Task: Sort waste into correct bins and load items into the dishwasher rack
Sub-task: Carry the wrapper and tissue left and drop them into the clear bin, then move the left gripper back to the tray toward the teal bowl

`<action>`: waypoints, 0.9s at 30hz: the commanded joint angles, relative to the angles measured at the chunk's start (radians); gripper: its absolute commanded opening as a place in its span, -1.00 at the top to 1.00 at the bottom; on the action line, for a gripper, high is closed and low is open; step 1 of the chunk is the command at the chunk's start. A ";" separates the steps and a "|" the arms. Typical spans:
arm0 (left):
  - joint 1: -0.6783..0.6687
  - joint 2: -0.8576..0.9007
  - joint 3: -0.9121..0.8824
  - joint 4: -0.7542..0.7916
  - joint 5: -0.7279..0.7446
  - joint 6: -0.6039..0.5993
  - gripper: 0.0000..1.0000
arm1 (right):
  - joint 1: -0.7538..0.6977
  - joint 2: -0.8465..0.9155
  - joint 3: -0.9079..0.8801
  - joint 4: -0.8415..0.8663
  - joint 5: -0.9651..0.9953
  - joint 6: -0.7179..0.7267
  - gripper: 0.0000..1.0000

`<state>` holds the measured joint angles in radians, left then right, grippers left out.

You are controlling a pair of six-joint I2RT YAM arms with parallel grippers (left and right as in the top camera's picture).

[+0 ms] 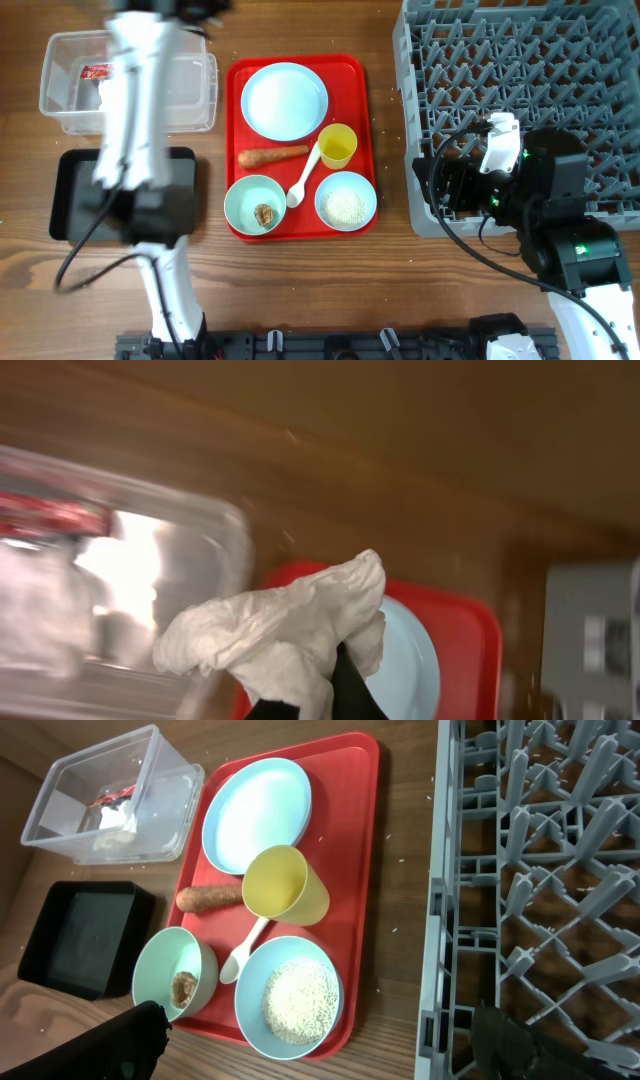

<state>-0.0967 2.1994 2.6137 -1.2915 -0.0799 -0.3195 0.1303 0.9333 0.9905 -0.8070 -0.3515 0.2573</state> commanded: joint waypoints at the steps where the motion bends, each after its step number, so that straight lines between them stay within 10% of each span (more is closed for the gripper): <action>1: 0.130 0.029 -0.031 -0.020 -0.082 -0.001 0.92 | 0.002 0.006 0.019 0.006 0.002 0.009 -1.00; 3: 0.185 0.060 -0.072 -0.019 -0.082 -0.002 0.77 | 0.002 0.006 0.019 0.006 0.002 0.012 -0.99; 5: 0.222 0.094 -0.113 -0.016 -0.074 -0.003 -0.84 | 0.002 0.006 0.019 0.006 0.002 0.016 -1.00; 6: 0.233 0.108 -0.132 -0.006 -0.074 -0.003 -1.00 | 0.002 0.006 0.019 0.006 0.002 0.016 -0.98; 19: 0.229 0.021 -0.122 0.025 -0.023 0.001 -1.00 | 0.002 0.006 0.019 0.011 0.002 0.039 -1.00; 27: 0.045 -0.117 -0.124 -0.301 0.085 0.002 -0.99 | 0.002 0.006 0.019 0.014 0.002 0.038 -0.99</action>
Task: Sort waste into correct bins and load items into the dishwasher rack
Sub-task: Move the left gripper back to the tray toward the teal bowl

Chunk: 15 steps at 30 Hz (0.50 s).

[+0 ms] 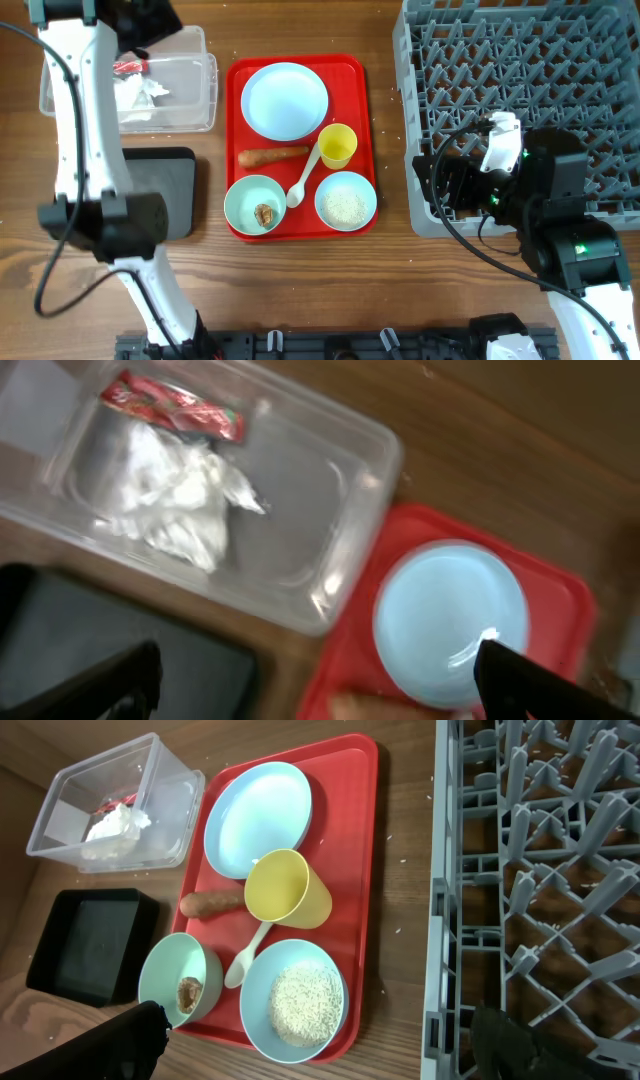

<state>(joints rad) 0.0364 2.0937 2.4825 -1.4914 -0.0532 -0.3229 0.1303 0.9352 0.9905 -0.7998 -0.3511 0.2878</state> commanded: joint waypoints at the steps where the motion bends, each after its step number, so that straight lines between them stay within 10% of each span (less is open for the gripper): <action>1: -0.118 -0.010 0.000 -0.138 0.052 0.005 -1.00 | 0.002 0.005 0.019 0.006 0.002 0.008 -0.99; 9: -0.326 -0.014 -0.212 -0.189 0.050 0.009 -1.00 | 0.002 0.005 0.019 -0.002 0.002 0.003 -0.99; 15: -0.436 -0.014 -0.426 0.080 0.095 0.052 -1.00 | 0.002 0.011 0.019 0.005 0.002 0.003 -1.00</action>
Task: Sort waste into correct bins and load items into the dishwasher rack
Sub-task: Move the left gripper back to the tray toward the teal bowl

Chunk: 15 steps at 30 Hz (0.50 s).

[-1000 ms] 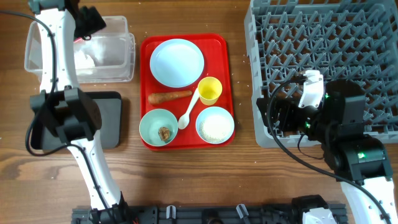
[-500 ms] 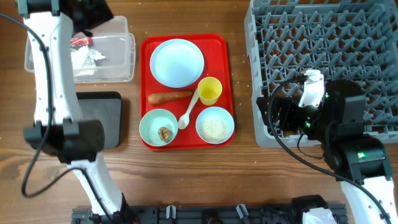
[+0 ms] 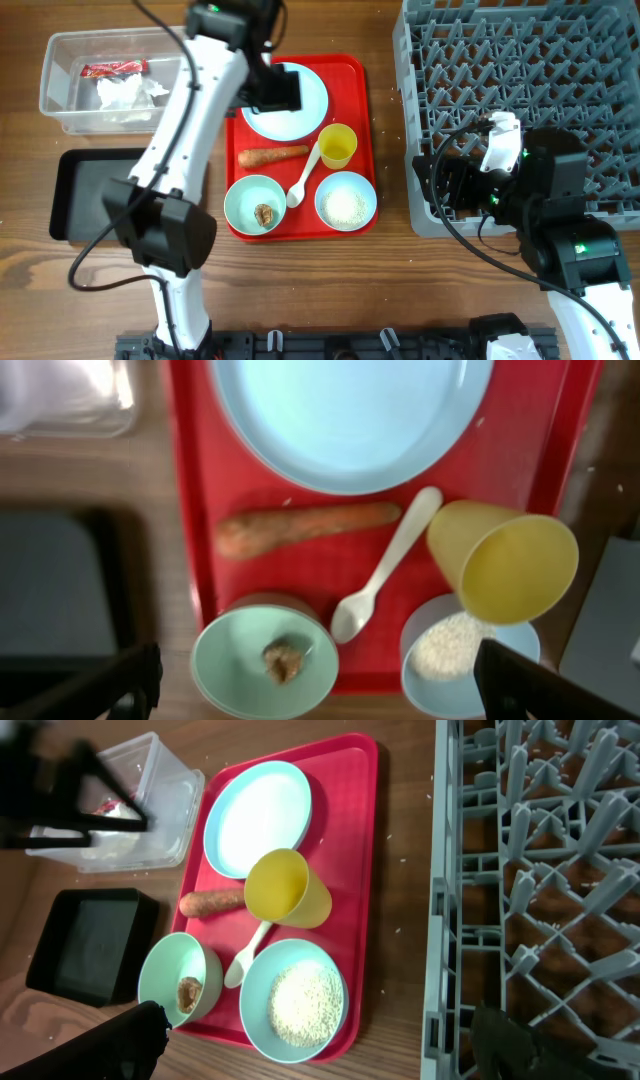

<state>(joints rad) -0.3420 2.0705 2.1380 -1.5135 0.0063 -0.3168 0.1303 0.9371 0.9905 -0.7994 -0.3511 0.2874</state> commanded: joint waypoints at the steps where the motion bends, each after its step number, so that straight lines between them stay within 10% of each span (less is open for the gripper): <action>1: -0.078 0.011 -0.115 0.158 0.035 0.049 -1.00 | 0.002 0.014 0.019 0.003 0.002 0.005 -0.99; 15: -0.053 0.034 -0.197 0.182 0.031 -0.045 -0.99 | 0.002 0.041 0.019 -0.014 0.002 0.030 -0.99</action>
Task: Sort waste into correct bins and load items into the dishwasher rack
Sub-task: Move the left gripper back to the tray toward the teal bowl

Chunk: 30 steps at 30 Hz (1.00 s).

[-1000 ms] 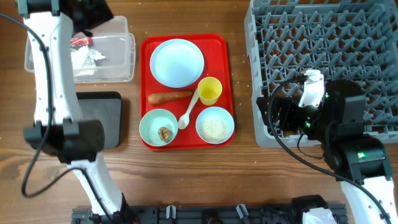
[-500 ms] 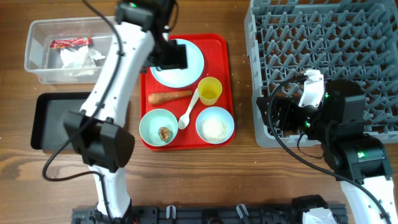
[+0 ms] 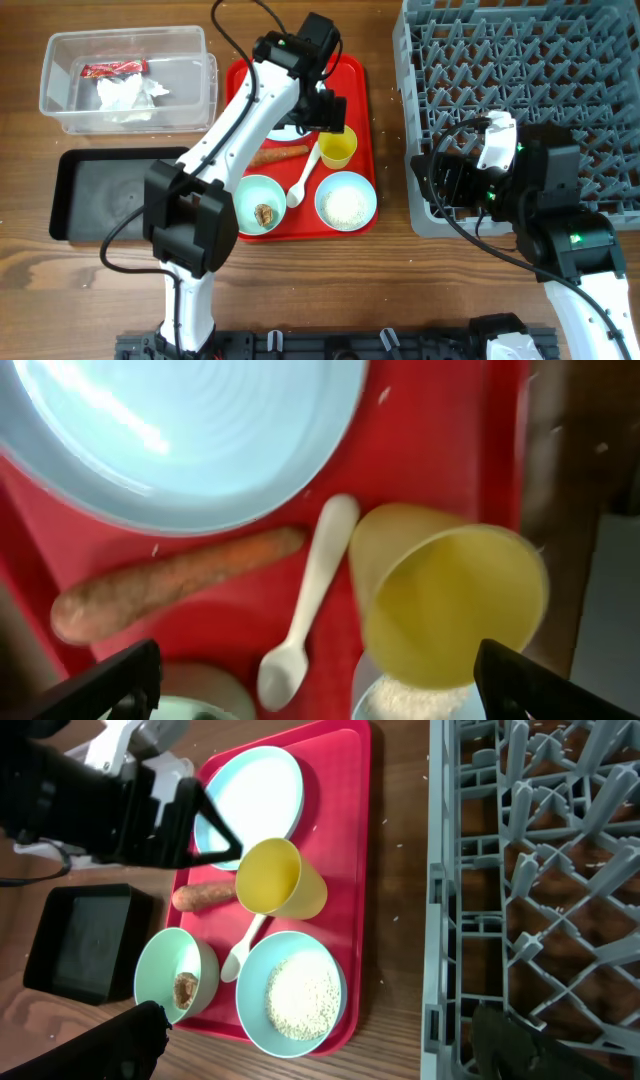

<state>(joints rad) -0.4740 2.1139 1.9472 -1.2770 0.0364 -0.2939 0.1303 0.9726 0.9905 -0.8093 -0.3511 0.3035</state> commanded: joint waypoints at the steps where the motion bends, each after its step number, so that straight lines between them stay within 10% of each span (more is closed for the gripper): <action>1: 0.106 -0.012 -0.006 -0.078 0.000 -0.104 -1.00 | 0.002 0.006 0.019 -0.004 0.002 0.014 -1.00; 5: 0.216 -0.012 -0.006 -0.126 0.002 -0.136 -0.97 | 0.002 0.006 0.019 -0.008 0.002 0.014 -1.00; 10: 0.229 -0.010 -0.006 -0.249 0.044 0.106 -0.90 | 0.002 0.006 0.019 -0.012 0.002 0.012 -0.99; 16: 0.217 -0.064 -0.027 -0.384 0.042 -0.011 -0.60 | 0.002 0.006 0.019 -0.013 0.002 0.012 -0.99; 30: 0.066 -0.467 -0.795 0.254 0.046 -0.114 -0.62 | 0.002 0.006 0.019 -0.011 0.002 0.011 -1.00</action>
<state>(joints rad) -0.4088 1.6192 1.2636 -1.0924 0.0776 -0.3901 0.1303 0.9726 0.9905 -0.8234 -0.3511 0.3103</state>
